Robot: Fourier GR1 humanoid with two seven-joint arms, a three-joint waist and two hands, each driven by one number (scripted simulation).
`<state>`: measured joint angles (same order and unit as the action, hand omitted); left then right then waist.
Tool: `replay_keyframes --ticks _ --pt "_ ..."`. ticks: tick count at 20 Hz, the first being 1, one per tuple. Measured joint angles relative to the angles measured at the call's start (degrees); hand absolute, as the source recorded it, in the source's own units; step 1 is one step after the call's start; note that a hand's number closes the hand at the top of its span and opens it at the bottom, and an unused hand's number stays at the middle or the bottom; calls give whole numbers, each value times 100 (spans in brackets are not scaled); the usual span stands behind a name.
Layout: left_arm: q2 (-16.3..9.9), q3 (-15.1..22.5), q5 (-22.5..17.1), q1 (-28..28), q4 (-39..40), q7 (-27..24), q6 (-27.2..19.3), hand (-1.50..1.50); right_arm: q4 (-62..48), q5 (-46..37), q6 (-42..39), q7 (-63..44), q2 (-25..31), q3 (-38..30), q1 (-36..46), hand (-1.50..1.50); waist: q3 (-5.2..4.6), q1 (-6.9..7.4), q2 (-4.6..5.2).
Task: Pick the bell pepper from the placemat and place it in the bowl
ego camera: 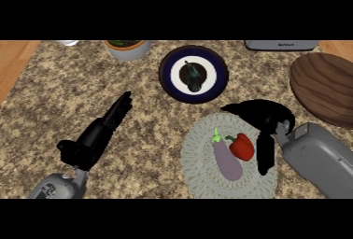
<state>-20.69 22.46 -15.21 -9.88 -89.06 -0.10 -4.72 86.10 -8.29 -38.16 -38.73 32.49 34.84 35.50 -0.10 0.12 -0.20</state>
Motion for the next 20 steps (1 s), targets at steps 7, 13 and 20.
replay_keyframes --ticks 7,13,20 --pt "259 -136 300 56 -199 279 18 0 345 -294 -322 -518 -440 -232 -373 -150 7 -4 10" --pt "451 -295 484 132 -144 200 239 0 663 -1098 -303 -369 -694 -260 -780 -150 10 -8 16" --pt "583 -456 676 275 -86 99 448 0 834 -2169 113 345 -661 -262 -1276 -150 11 -4 18"
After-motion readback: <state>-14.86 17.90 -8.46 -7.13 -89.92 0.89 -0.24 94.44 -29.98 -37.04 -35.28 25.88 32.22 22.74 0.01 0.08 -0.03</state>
